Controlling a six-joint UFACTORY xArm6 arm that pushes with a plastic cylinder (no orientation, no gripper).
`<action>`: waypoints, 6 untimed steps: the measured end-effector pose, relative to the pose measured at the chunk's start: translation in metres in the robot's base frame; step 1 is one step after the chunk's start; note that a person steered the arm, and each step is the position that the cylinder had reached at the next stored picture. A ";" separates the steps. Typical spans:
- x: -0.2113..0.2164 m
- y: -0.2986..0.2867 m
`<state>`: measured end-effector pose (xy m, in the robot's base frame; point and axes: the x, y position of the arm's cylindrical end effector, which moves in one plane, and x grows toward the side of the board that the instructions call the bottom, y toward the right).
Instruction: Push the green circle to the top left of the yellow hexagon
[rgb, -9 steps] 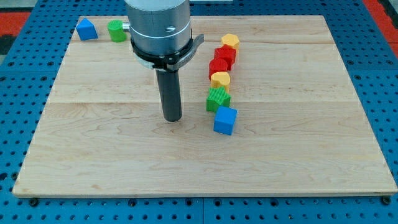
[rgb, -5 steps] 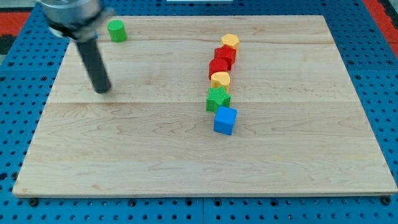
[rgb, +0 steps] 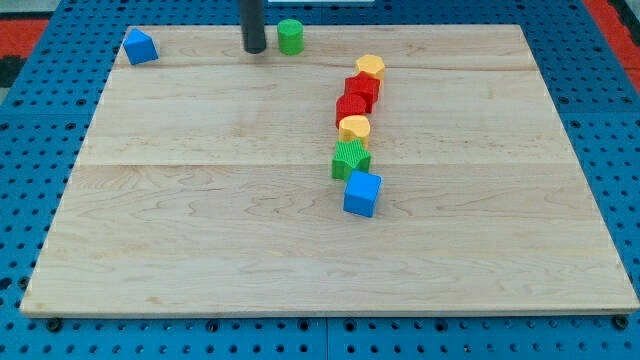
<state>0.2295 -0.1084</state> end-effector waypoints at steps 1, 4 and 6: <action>-0.013 0.017; -0.036 0.163; -0.038 0.150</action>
<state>0.1920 0.0417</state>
